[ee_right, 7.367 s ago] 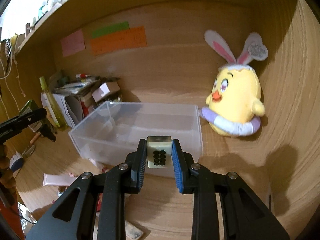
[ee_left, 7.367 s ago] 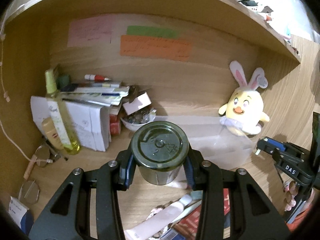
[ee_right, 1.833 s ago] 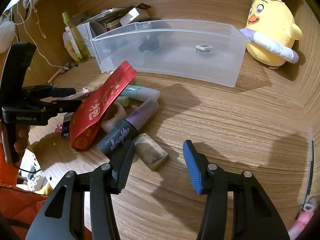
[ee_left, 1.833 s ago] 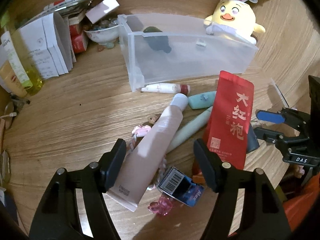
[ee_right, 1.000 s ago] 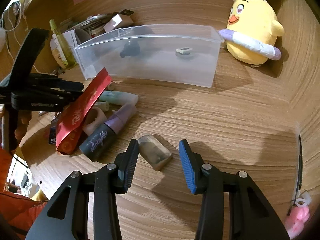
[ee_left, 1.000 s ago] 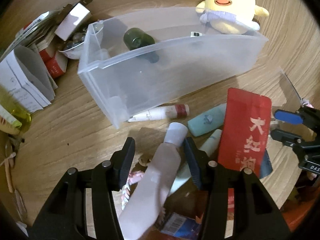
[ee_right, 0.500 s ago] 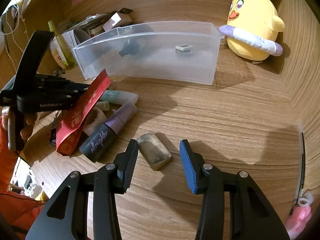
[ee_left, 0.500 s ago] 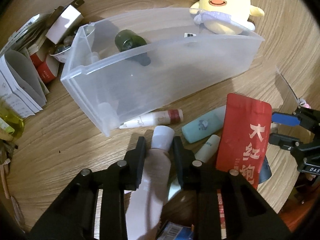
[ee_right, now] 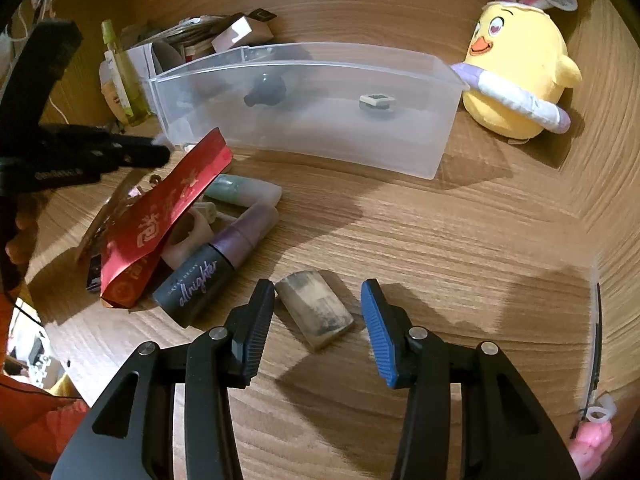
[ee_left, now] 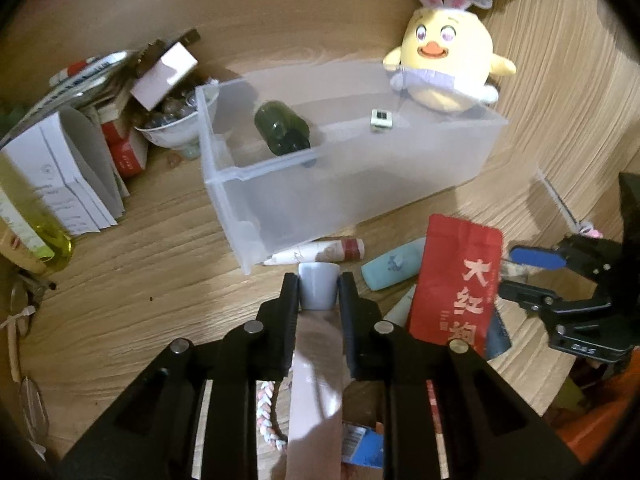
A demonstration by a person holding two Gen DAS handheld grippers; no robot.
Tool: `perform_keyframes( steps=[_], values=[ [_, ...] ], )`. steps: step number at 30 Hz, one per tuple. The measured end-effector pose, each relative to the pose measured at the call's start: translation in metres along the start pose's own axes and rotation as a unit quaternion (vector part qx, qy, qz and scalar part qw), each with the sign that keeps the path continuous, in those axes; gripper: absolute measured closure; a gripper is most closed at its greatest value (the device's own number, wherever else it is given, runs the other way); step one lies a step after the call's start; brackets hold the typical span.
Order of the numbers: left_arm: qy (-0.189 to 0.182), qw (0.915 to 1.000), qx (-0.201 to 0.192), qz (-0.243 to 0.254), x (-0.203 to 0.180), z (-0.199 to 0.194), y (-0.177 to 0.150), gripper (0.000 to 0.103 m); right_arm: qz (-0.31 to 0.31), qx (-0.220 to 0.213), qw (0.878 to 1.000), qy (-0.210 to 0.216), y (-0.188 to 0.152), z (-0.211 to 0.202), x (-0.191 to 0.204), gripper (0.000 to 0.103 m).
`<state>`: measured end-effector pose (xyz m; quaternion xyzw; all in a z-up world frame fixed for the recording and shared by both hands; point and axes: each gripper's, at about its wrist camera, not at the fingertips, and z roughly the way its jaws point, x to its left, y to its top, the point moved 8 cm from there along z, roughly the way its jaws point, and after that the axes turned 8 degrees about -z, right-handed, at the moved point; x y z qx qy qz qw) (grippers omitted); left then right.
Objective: Organize objects
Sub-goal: 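Grasp the pink-white tube with the left tool while the right tool grasps the small stone, then carry the tube and stone into the clear box and open both tools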
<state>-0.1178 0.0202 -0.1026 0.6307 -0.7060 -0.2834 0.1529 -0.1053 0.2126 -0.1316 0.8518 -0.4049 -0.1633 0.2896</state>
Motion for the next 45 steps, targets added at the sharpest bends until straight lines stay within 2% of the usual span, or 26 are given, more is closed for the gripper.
perform_keyframes(
  steps=[1,3,14,27,45],
  values=[
    [-0.002,1.0000,-0.005,-0.003,0.002,-0.006,0.000,0.083,0.000,-0.001,1.000,-0.002,0.000,0.000,0.000,0.075],
    [-0.004,0.9999,-0.013,-0.008,0.003,-0.013,0.002,0.084,-0.004,0.001,1.000,-0.007,0.001,0.001,0.001,0.081],
    [-0.010,0.9973,-0.067,-0.028,0.002,-0.054,0.013,0.084,-0.002,-0.012,1.000,-0.013,0.011,-0.004,0.004,0.081],
    [-0.011,0.9897,-0.136,-0.041,0.005,-0.106,0.031,0.084,0.021,-0.070,0.997,-0.015,0.044,-0.030,-0.008,0.081],
    [-0.029,0.9785,-0.203,-0.023,-0.028,-0.131,0.082,0.084,0.035,-0.150,0.988,-0.025,0.096,-0.068,-0.030,0.081]
  ],
)
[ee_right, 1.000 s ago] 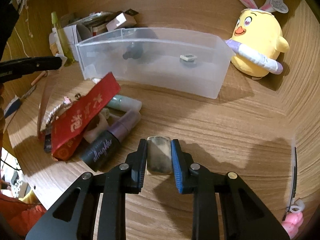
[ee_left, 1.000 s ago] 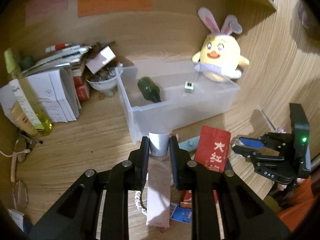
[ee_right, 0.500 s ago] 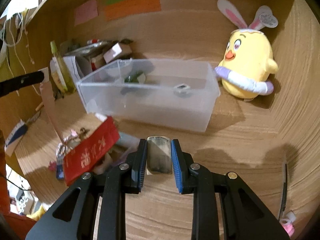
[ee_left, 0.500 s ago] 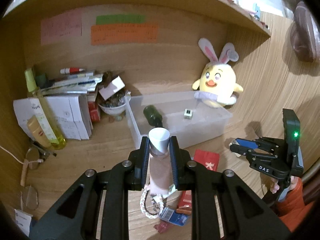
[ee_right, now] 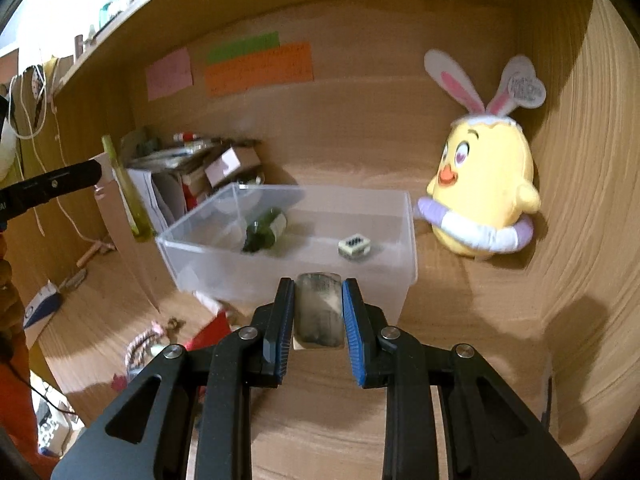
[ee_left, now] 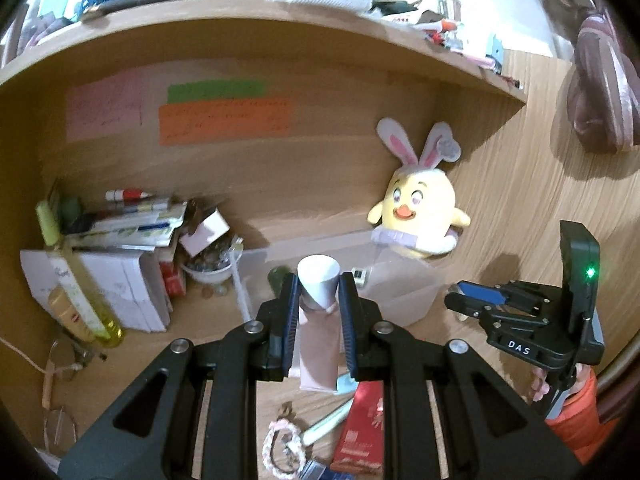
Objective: Organize objects
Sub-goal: 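Carry the tube and stone into the clear box and open both tools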
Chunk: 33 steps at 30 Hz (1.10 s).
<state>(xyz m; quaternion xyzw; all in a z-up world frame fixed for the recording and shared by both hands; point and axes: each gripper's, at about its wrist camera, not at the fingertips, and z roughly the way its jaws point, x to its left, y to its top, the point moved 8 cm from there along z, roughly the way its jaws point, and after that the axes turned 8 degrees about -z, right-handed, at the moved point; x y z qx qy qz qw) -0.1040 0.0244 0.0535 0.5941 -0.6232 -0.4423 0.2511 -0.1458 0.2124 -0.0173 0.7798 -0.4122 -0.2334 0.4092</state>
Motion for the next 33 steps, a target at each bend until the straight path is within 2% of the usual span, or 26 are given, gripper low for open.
perform_keyframes(
  steps=[13,18,24,33],
  values=[
    [-0.015,0.9994,-0.033,0.002,-0.022,0.015,0.042,0.084,-0.012,-0.038,0.999,-0.007,0.046,0.003,-0.014,0.081],
    [0.005,0.9990,-0.045,-0.002,-0.020,0.032,0.053,0.084,-0.017,-0.041,0.999,-0.008,0.059,0.014,-0.018,0.081],
    [0.018,0.9994,-0.027,-0.016,-0.014,0.068,0.050,0.084,-0.025,-0.025,0.999,-0.005,0.068,0.039,-0.023,0.081],
    [-0.027,0.9980,0.028,-0.050,-0.016,0.112,0.031,0.084,-0.025,0.013,1.000,-0.004,0.061,0.083,-0.025,0.081]
  ],
)
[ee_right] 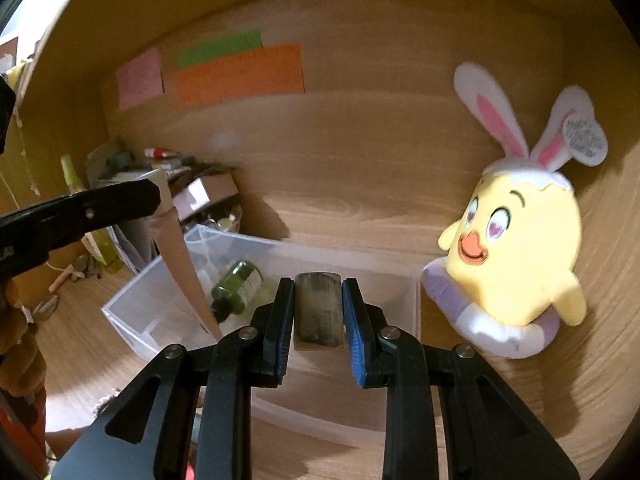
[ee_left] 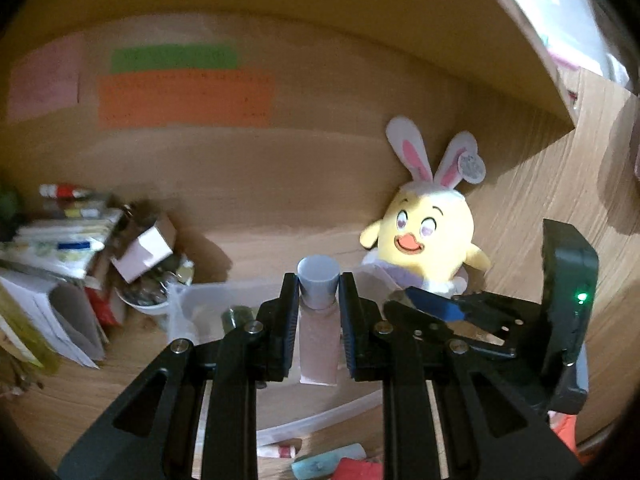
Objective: Organize objects
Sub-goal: 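Carry the tube and stone into the clear box and open both tools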
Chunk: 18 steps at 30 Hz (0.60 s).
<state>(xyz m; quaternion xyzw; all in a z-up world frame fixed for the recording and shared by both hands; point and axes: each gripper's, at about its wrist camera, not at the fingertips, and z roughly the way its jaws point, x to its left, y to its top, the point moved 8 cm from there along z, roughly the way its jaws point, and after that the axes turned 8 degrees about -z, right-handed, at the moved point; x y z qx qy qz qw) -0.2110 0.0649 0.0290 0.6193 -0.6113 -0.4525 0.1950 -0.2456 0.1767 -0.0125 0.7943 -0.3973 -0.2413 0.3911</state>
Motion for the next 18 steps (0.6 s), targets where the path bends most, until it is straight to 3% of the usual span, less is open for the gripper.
perform_keyframes(
  steps=[12,18],
  values=[
    [-0.055,0.9960,0.063,-0.031,0.002,0.037,-0.022,0.084,-0.005,0.054,0.999,0.001,-0.022,0.038,-0.001,0.081],
    [-0.015,0.9961,0.074,-0.046,0.023,0.051,-0.027,0.083,-0.011,0.072,0.997,0.002,-0.030,0.050,0.003,0.081]
  ],
)
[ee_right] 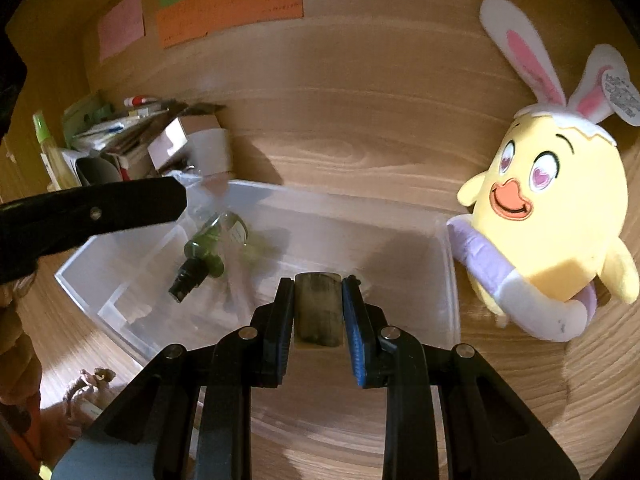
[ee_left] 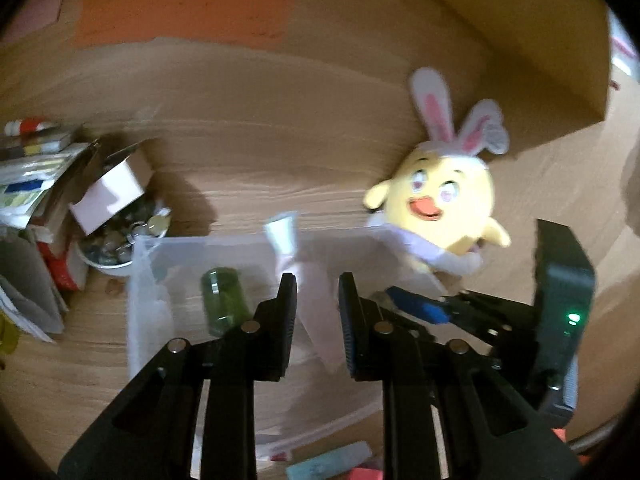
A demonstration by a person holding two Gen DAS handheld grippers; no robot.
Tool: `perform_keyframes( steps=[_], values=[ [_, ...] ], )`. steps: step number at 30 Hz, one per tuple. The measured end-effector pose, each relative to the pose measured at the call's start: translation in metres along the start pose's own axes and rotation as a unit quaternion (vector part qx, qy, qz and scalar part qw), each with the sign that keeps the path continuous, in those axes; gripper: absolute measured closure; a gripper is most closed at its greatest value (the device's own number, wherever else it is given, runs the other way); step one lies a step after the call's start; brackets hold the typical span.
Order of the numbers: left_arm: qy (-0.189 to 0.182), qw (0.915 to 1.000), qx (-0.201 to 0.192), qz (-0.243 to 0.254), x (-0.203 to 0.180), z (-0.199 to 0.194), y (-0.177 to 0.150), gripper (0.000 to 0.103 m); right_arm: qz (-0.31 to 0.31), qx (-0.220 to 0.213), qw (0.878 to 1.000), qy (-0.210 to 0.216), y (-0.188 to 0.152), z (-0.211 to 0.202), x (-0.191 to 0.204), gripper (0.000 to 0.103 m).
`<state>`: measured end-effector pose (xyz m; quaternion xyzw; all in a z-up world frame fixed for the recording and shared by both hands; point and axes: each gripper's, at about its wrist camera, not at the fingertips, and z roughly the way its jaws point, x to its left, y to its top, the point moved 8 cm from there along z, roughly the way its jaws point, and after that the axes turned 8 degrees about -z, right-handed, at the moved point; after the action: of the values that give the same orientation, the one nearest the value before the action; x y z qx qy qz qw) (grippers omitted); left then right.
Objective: Organize objects
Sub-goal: 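Carry the tube and stone into the clear box and open both tools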
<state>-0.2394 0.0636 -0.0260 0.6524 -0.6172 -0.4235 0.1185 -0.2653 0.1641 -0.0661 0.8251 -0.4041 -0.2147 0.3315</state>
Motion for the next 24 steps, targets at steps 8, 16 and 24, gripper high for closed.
perform_keyframes(
  steps=[8,16,24],
  values=[
    [0.018,0.9993,0.027,-0.021,0.019,0.015,-0.006,0.083,-0.008,0.011,1.000,-0.001,-0.005,0.009,0.007,0.081],
    [0.045,0.9989,0.015,-0.003,0.018,0.007,-0.006,0.065,-0.009,0.014,1.000,0.003,-0.005,0.009,0.008,0.080],
    [0.077,0.9964,-0.025,0.025,0.012,-0.024,-0.006,0.039,-0.006,-0.008,1.000,-0.003,0.002,-0.008,0.005,0.051]
  ],
)
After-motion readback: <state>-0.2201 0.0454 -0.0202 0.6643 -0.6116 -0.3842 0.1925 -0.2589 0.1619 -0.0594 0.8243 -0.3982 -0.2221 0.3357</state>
